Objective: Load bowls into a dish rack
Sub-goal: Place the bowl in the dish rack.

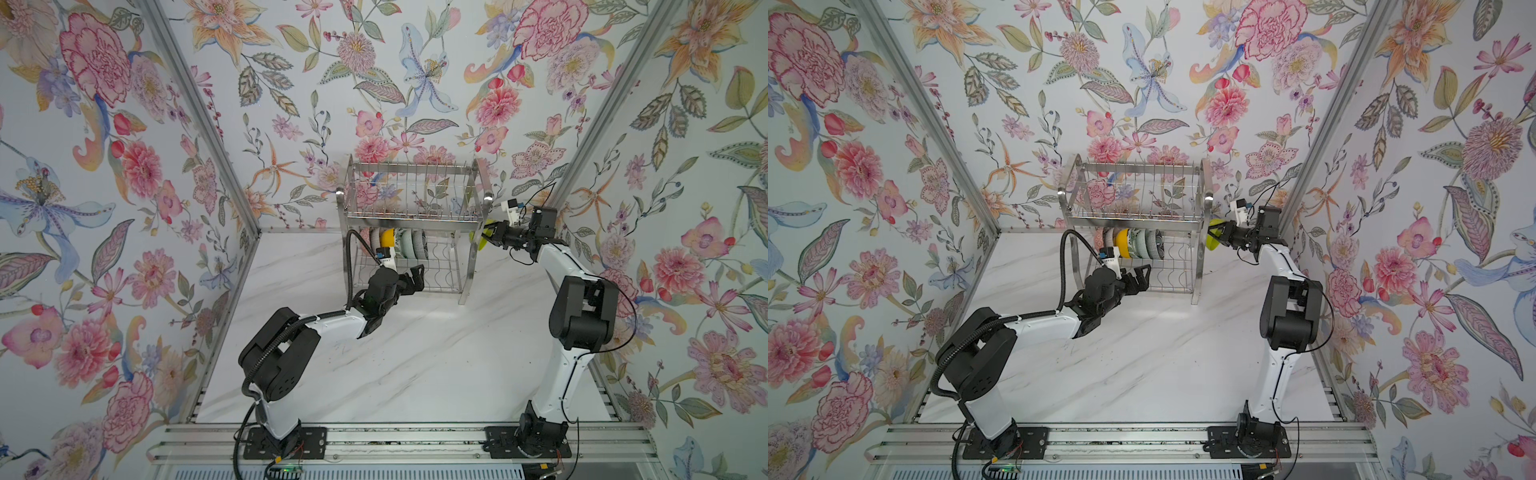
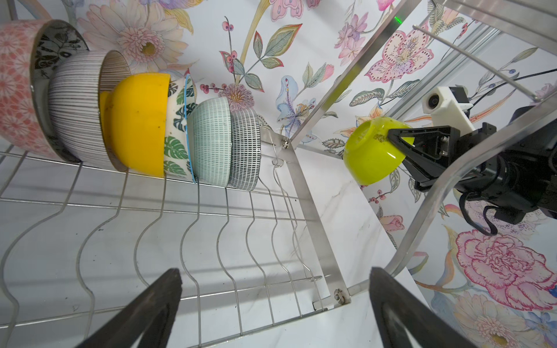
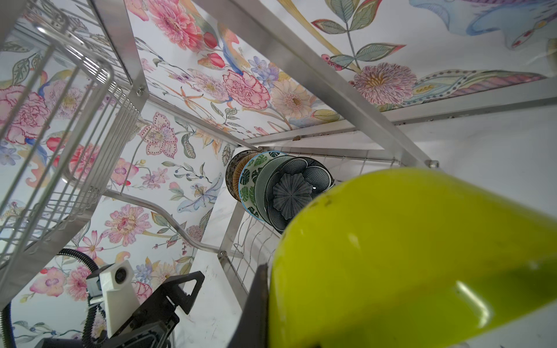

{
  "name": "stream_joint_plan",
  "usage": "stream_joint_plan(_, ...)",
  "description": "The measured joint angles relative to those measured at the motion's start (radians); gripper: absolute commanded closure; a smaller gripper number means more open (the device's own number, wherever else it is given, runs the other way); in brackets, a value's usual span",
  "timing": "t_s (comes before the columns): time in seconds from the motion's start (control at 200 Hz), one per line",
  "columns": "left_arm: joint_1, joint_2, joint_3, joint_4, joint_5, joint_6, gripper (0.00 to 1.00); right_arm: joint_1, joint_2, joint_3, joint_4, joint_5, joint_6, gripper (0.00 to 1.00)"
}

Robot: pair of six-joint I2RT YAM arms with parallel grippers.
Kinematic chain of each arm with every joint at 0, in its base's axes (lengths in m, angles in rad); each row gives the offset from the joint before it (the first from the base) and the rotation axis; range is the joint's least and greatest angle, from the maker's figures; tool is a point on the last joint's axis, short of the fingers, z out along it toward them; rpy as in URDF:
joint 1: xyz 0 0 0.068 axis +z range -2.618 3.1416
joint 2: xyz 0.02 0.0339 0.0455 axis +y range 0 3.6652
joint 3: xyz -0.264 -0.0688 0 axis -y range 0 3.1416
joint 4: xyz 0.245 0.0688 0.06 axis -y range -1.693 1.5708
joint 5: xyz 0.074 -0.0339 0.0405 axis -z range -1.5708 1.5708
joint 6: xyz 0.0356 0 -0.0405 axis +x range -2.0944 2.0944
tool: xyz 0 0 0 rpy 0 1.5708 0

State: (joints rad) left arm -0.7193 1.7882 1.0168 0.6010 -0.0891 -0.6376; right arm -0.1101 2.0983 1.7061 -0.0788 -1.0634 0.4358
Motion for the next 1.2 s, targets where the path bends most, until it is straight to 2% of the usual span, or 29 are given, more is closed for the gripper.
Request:
stream_joint_plan(0.345, 0.015, -0.002, -0.011, -0.026, 0.0, 0.0, 0.01, 0.095, 0.117, 0.192, -0.254, -0.055, -0.214, 1.0)
stream_joint_plan(0.661, 0.023, -0.004, -0.028, -0.034, 0.0, 0.0, 0.01, 0.128, 0.174, 0.217, -0.317, -0.082, -0.261, 1.0)
stream_joint_plan(1.061, 0.029, -0.004, -0.031, -0.04, 0.0, 0.0, 0.01, 0.171, 0.22, 0.224, -0.082, -0.14, -0.096, 1.0)
stream_joint_plan(1.201, 0.031, -0.004, -0.031, -0.041, 0.003, 0.0, 0.01, 0.187, 0.232, 0.221, 0.047, -0.166, 0.006, 1.0)
